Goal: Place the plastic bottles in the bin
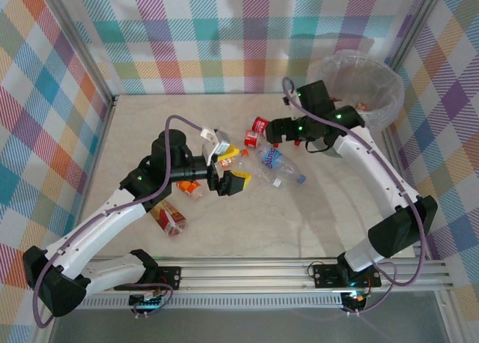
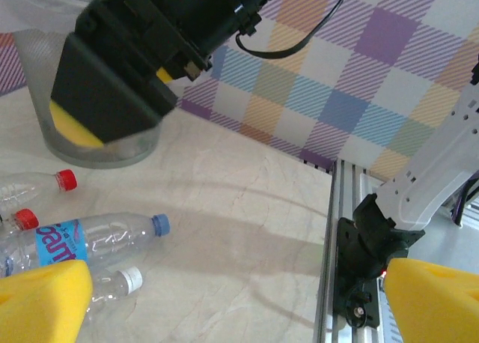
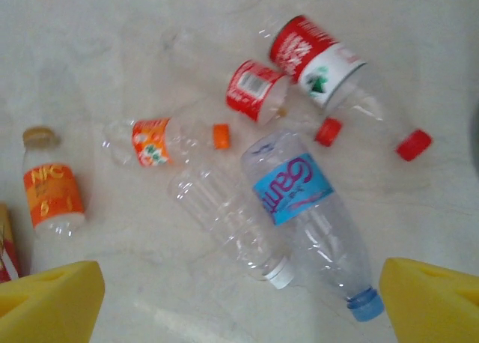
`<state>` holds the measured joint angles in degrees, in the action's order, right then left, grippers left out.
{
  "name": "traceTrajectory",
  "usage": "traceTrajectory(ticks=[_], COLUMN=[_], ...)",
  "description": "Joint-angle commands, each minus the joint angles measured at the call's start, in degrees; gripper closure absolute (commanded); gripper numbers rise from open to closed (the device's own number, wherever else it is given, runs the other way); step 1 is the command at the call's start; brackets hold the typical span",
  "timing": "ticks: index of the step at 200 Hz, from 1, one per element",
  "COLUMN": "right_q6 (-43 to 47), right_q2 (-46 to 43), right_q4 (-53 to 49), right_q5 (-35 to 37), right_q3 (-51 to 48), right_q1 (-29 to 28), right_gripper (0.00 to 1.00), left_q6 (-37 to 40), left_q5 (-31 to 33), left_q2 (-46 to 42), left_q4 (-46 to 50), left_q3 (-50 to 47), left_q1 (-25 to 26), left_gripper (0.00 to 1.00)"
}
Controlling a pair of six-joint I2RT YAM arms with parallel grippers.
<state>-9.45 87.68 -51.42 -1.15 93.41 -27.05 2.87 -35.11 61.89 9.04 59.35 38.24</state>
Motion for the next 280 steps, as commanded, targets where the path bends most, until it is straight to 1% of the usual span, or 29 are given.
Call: traceTrajectory(ticks=[1, 13, 16, 30, 66, 102, 124, 150, 190, 217, 280], right_q6=[3.6, 4.6, 4.9, 5.9, 8.2, 9.7, 10.5, 11.4, 12.2, 12.0, 11.5], right_q2=[1.8, 3.1, 3.4, 4.6, 8.3, 12.5, 15.5, 18.1, 21.0, 22.1, 24.4], right_q4=[2.8, 2.5, 2.5, 2.8, 4.2, 3.4, 2.8, 3.4, 3.6, 4.0, 5.1], right_q5=[-1.1, -1.0, -1.0, -1.0, 0.6, 1.1, 1.1, 3.0, 6.0, 5.7, 5.4], right_q3=[-0.9, -1.4, -1.5, -2.4, -4.0, -3.7, -3.6, -3.8, -3.7, -3.9, -4.5], right_q1=[-2.4, -3.9, -4.2, -5.6, -9.1, -10.3, -10.5, -10.9, -11.4, -11.4, -11.5], right_gripper=[0.1, 0.15, 0.16, 0.21, 0.32, 0.34, 0.35, 0.35, 0.36, 0.38, 0.38], left_q6=[3.0, 3.7, 3.8, 4.6, 6.0, 6.5, 5.1, 3.1, 2.3, 2.0, 1.7], left_q5=[0.8, 1.3, 1.3, 1.7, 5.2, 8.8, 10.4, 11.1, 11.9, 12.0, 12.2], left_q2=[-1.8, -2.4, -2.5, -3.7, -8.9, -15.7, -19.6, -22.9, -23.8, -23.7, -24.6], left_q4=[4.1, 6.3, 8.4, 12.1, 20.0, 23.8, 23.6, 22.3, 21.9, 21.3, 20.3], left_q3=[3.1, 3.8, 3.9, 4.1, 3.1, -1.0, -4.3, -7.4, -8.8, -9.7, -11.3], left_q1=[1.4, 1.5, 1.5, 1.5, 1.5, 1.5, 1.5, 1.5, 1.5, 1.5, 1.5], left_gripper=[0.0, 0.0, 0.0, 0.0, 0.0, 0.0, 0.0, 0.0, 0.0, 0.0, 0.0])
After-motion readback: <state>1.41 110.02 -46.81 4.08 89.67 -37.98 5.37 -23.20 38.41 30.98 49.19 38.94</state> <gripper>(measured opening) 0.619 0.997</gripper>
